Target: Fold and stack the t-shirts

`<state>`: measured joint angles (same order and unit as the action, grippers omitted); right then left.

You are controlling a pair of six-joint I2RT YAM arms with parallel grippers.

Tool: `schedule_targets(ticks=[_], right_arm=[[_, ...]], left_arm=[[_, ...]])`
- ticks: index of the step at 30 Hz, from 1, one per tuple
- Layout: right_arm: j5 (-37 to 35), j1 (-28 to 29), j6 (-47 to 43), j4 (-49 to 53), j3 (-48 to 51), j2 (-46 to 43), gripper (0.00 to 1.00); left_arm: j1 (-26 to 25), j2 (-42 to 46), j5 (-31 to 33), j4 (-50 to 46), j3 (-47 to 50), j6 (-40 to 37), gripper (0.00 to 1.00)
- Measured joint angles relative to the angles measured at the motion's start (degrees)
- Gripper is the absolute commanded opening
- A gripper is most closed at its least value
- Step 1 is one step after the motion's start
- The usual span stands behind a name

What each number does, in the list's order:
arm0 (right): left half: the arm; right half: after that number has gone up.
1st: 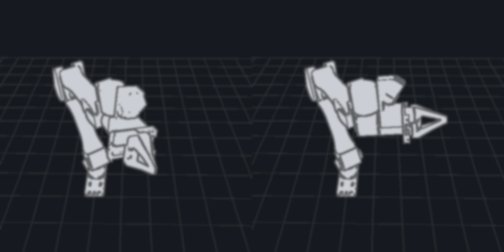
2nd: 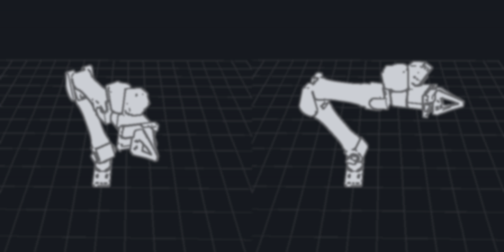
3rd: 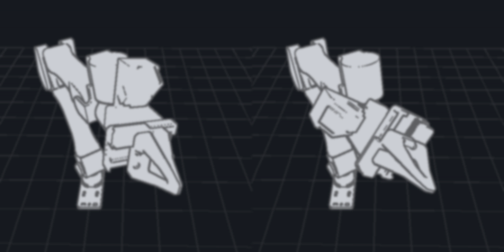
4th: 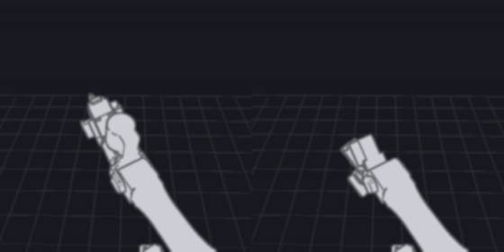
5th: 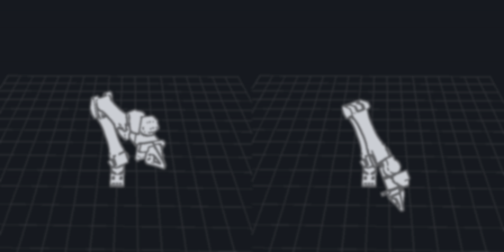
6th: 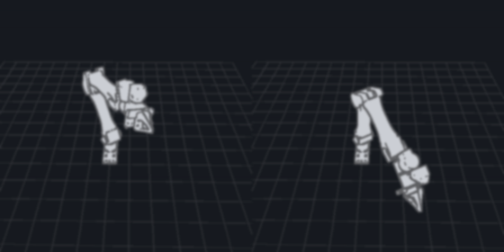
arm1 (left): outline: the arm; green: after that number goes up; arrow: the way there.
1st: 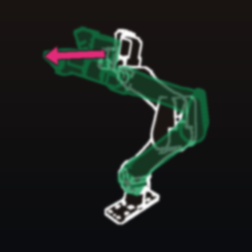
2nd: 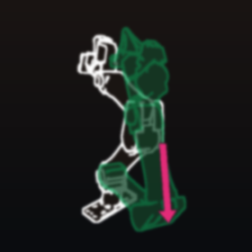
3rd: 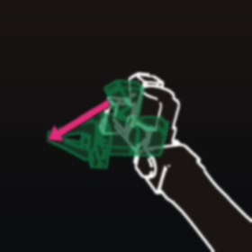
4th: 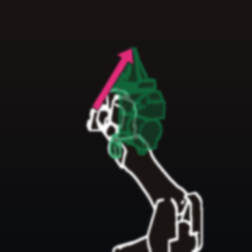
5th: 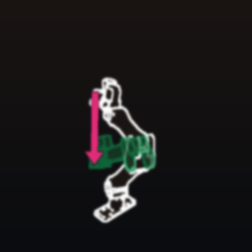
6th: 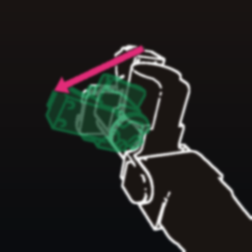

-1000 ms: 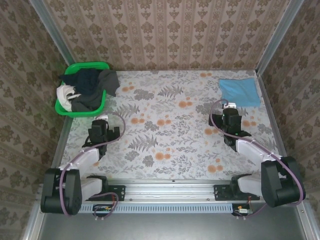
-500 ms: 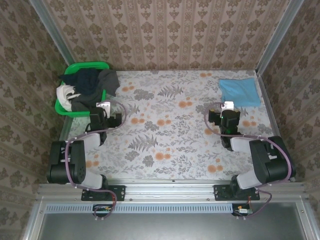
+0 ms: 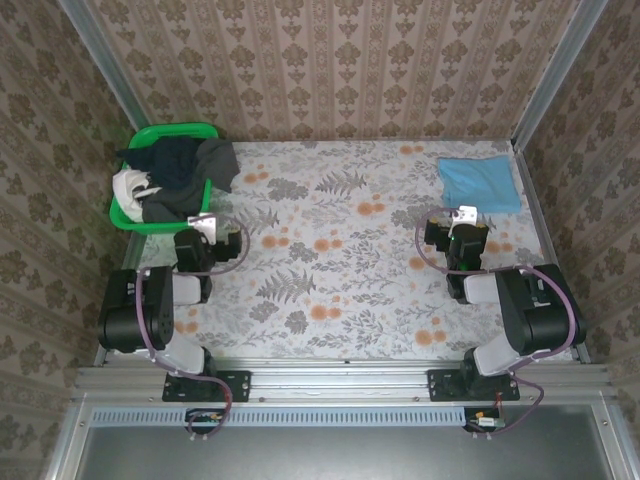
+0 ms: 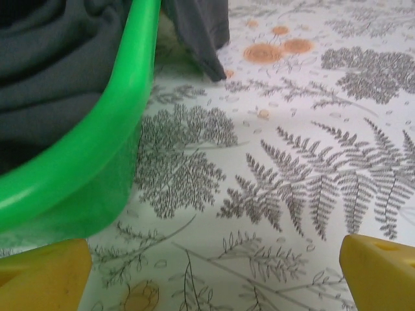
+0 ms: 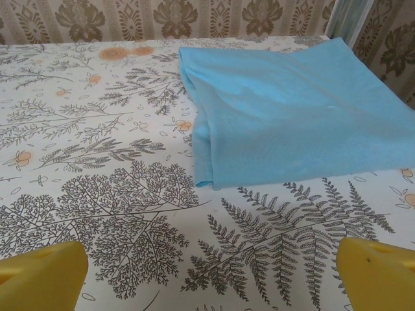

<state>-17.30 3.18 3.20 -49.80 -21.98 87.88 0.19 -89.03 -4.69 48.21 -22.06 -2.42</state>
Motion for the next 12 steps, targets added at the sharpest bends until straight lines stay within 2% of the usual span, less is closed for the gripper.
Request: schedule_targets(ticks=[12], right_arm=[[0.2,0.0,0.0,0.0,0.0,0.0,1.00]], left_arm=[[-0.1,0.0,1.9,0.2,-0.1,0.0,1.00]])
